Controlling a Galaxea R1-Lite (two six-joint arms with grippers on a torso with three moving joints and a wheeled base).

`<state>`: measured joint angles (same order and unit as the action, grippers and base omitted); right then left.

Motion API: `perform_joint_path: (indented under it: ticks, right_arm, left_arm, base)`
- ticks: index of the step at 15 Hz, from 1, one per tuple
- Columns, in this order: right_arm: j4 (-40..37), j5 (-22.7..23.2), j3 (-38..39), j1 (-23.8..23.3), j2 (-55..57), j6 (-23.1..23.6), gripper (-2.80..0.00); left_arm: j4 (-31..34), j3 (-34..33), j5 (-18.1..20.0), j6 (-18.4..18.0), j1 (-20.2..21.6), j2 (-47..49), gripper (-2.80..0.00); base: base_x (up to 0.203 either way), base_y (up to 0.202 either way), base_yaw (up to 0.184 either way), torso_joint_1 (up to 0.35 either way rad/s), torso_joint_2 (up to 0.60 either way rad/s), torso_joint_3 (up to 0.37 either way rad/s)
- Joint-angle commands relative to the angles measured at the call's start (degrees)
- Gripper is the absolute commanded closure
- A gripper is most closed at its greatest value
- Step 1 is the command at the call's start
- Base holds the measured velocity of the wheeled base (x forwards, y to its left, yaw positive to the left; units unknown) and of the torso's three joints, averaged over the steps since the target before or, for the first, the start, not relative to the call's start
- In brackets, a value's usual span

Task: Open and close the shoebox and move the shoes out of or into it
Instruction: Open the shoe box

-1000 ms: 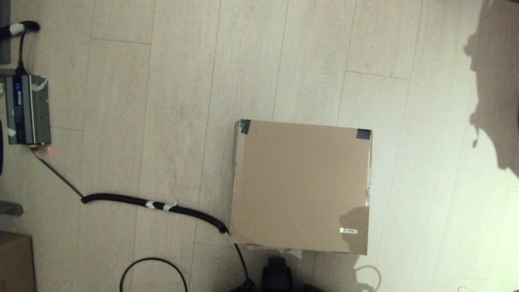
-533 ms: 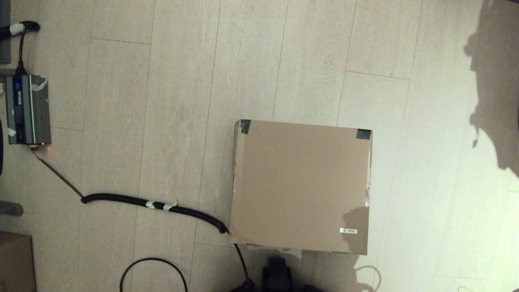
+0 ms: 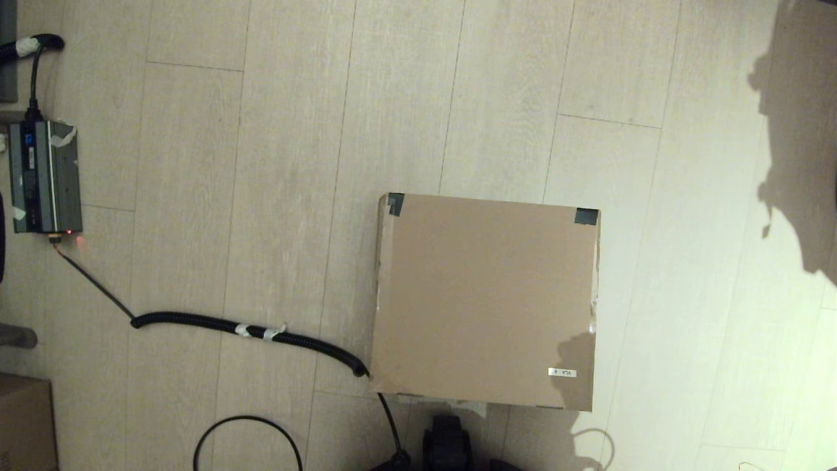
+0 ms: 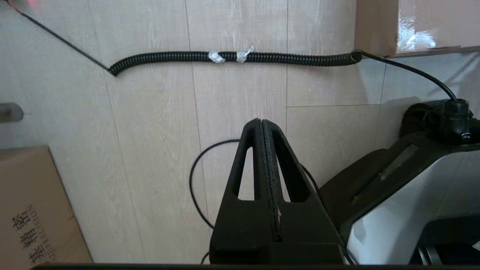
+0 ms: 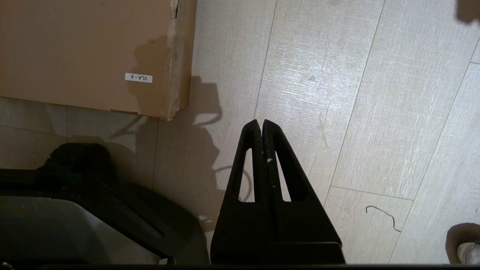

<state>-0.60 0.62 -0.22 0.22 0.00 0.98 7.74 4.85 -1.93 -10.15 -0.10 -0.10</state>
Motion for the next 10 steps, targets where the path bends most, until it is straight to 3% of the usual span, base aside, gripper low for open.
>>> perform_joint_path:
  ticks: [1, 3, 7, 8, 10]
  right_arm:
    - [0.04, 0.18, 0.12, 0.02, 0.09, 0.75, 0.00]
    - [0.34, 0.26, 0.22, -0.03, 0.09, 3.43, 0.00]
    - [-0.08, 0.04, -0.06, -0.04, 0.49, 0.87, 0.00]
    - [-0.22, 0.06, -0.10, -0.02, 2.04, 0.87, 0.00]
    - [-0.41, 0.12, -0.35, 0.03, 6.49, 0.93, 0.00]
  left_arm:
    - [0.00, -0.02, 0.08, -0.22, 0.01, 0.10, 0.00]
    - [0.09, -0.02, 0.26, -0.40, 0.01, 0.10, 0.00]
    - [0.07, 1.27, 0.70, 0.08, 0.01, 0.10, 0.00]
    - [1.50, 3.14, 2.85, 0.51, 0.01, 0.66, 0.00]
    - [6.52, 8.70, 7.81, 5.80, 0.01, 4.57, 0.00]
  base:
    - [0.000, 0.000, 0.000, 0.000, 0.00, 0.000]
    - [0.000, 0.000, 0.000, 0.000, 0.00, 0.000]
    - [0.000, 0.000, 0.000, 0.000, 0.00, 0.000]
    - [0.000, 0.000, 0.000, 0.000, 0.00, 0.000]
    - [0.000, 0.000, 0.000, 0.000, 0.00, 0.000]
